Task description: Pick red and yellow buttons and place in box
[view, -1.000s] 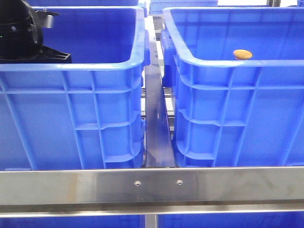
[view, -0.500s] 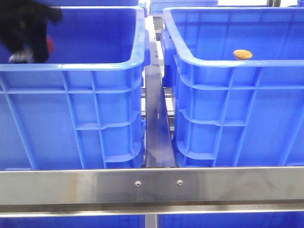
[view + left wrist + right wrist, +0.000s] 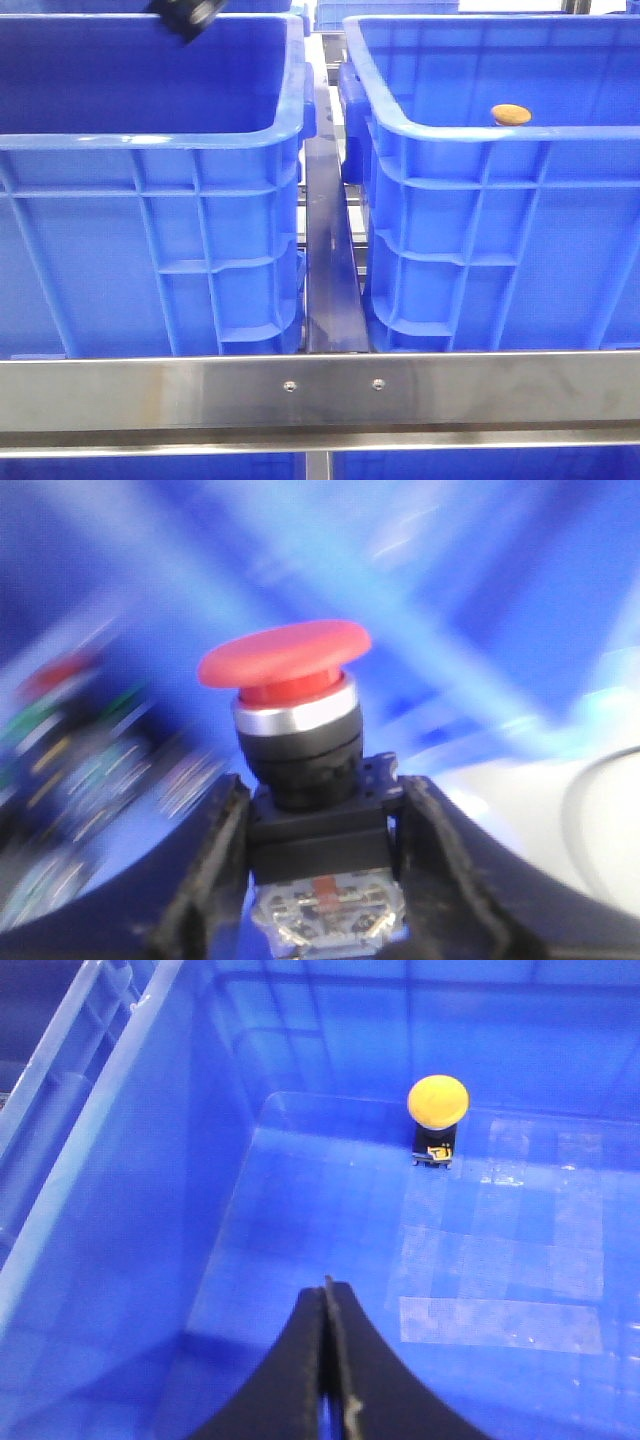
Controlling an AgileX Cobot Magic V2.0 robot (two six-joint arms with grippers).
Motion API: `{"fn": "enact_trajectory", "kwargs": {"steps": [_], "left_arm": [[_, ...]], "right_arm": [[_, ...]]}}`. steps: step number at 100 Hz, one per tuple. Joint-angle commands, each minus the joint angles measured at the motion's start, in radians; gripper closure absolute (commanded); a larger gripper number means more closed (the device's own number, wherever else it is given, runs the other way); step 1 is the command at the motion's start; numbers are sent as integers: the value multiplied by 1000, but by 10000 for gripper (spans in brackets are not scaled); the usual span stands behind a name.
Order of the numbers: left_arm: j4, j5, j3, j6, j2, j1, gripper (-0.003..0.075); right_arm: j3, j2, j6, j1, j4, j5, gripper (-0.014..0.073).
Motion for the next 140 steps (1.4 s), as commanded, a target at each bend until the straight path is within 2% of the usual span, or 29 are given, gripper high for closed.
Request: {"fn": "enact_trajectory", "kwargs": {"steps": [1, 8, 15, 22, 29, 30, 31, 34, 41, 46, 64, 87, 109, 134, 140], "left_arm": [[-121, -19, -29, 71, -42, -22, 659], [-126, -19, -29, 106, -42, -50, 659], [-126, -19, -29, 126, -42, -86, 659], [-126, -19, -29, 152, -42, -124, 659], [-126, -23, -29, 166, -42, -155, 659], [-126, -23, -29, 169, -39, -160, 659], [-126, -23, -29, 169, -39, -162, 659], [-126, -25, -29, 171, -39, -171, 659], [-126, -25, -29, 171, -31, -184, 659], [-124, -25, -29, 171, -22, -190, 659], [-124, -23, -29, 171, 7, -190, 659], [-126, -17, -29, 171, 13, -190, 659], [-126, 10, -29, 171, 13, -190, 659], [-126, 10, -29, 171, 14, -190, 659], [-126, 10, -29, 171, 14, -190, 659]], "right_arm": [[-27, -18, -4, 2, 50, -40, 647], [-30, -18, -4, 2, 74, -21, 619], [-31, -18, -4, 2, 100, -2, 545], [-31, -17, -4, 2, 132, 21, 415], [-31, -17, -4, 2, 186, 45, 237], [-32, -17, -4, 2, 198, 48, 181], [-34, -17, -4, 2, 204, 51, 181], [-38, -15, -4, 2, 225, 69, 95], [-58, -9, -4, 2, 283, 115, -31], [-82, 1, -4, 2, 324, 164, -70], [-150, 68, -5, 3, 535, 313, -70], [-157, 174, -90, 78, 744, 351, -70], [-157, 276, -110, 175, 807, 324, -70], [-157, 306, -135, 192, 814, 342, -70], [-157, 306, -136, 192, 814, 342, -48]]}}
